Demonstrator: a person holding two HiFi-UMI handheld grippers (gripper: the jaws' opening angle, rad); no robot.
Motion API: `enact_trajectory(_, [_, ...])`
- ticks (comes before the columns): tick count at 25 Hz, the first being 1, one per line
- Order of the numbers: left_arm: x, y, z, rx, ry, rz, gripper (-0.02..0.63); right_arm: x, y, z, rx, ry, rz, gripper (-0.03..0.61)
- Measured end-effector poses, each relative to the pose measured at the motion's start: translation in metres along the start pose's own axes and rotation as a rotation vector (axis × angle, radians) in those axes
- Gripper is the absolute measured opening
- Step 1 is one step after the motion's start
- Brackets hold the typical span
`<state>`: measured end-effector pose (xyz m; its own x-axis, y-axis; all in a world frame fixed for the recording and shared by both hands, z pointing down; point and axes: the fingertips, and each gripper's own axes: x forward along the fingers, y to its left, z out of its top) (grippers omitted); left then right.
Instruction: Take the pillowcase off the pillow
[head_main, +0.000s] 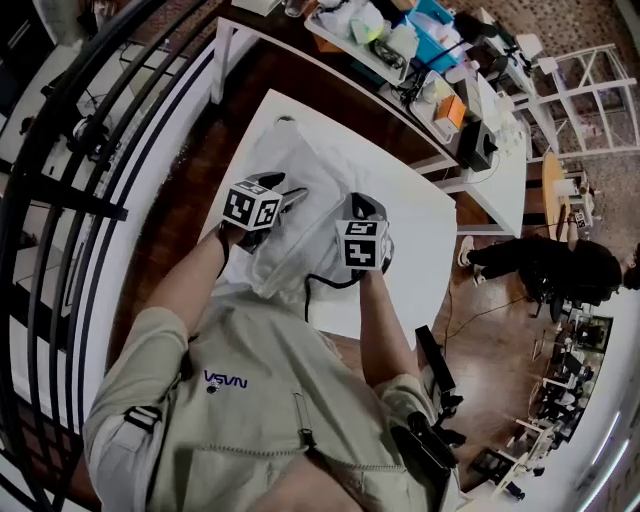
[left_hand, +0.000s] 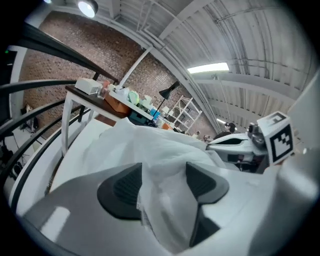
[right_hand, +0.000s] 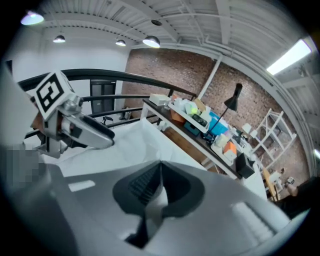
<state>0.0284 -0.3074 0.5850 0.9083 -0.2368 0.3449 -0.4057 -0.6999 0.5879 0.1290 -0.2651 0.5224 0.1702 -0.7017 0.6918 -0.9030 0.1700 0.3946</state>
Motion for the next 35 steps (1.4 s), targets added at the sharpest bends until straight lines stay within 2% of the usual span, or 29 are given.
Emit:
enact_trajectory(3, [0.016, 0.001, -0.005, -0.055, 0.039, -0.028, 0.291, 0.0, 0.003, 0.0, -0.003, -0.004, 0.011, 0.006])
enact_trajectory(4, [0.017, -0.003, -0.006, -0.063, 0.045, -0.054, 0.255, 0.0, 0.002, 0.0, -0.007, -0.002, 0.012, 0.006])
enact_trajectory(5, [0.017, -0.009, -0.007, -0.057, 0.046, -0.084, 0.183, 0.0, 0.002, 0.0, -0.01, -0.002, 0.012, 0.006])
enact_trajectory(6, [0.015, -0.015, -0.007, -0.036, 0.046, -0.111, 0.081, 0.0, 0.002, 0.001, -0.012, -0.003, 0.013, 0.006])
enact_trajectory(7, [0.013, -0.02, -0.006, -0.002, 0.048, -0.127, 0.032, 0.0, 0.001, 0.002, -0.016, -0.004, 0.014, 0.006])
enact_trajectory(8, [0.01, -0.024, -0.005, 0.036, 0.051, -0.133, 0.02, 0.0, 0.0, 0.003, -0.02, -0.006, 0.013, 0.006])
enact_trajectory(11, [-0.006, -0.031, -0.001, 0.127, 0.048, -0.14, 0.014, -0.003, -0.007, 0.006, -0.023, -0.013, -0.005, 0.006])
enact_trajectory(15, [-0.035, -0.042, -0.005, 0.186, 0.021, -0.148, 0.012, -0.007, -0.027, -0.001, -0.005, 0.015, -0.059, 0.006])
enact_trajectory(17, [-0.046, -0.044, -0.016, 0.18, 0.015, -0.148, 0.012, -0.008, -0.037, -0.015, 0.016, 0.057, -0.082, 0.006])
enact_trajectory(20, [-0.058, -0.045, -0.032, 0.118, -0.005, -0.145, 0.012, -0.007, -0.042, -0.043, 0.062, 0.113, -0.084, 0.006])
enact_trajectory(22, [-0.061, -0.05, -0.037, 0.087, -0.017, -0.144, 0.012, -0.006, -0.036, -0.052, 0.059, 0.12, -0.071, 0.006])
enact_trajectory(26, [-0.059, -0.068, -0.033, 0.127, -0.015, -0.161, 0.012, -0.008, -0.025, -0.043, 0.017, 0.096, -0.014, 0.014])
enact_trajectory(28, [-0.058, -0.076, -0.03, 0.152, -0.012, -0.176, 0.012, -0.014, -0.019, -0.028, 0.029, 0.044, 0.036, 0.058])
enact_trajectory(31, [-0.059, -0.084, -0.028, 0.175, -0.011, -0.184, 0.012, -0.033, -0.001, 0.011, 0.044, -0.064, 0.146, 0.132])
enact_trajectory(35, [-0.059, -0.095, -0.032, 0.223, 0.002, -0.192, 0.012, -0.044, 0.03, 0.062, -0.039, -0.187, 0.25, 0.155])
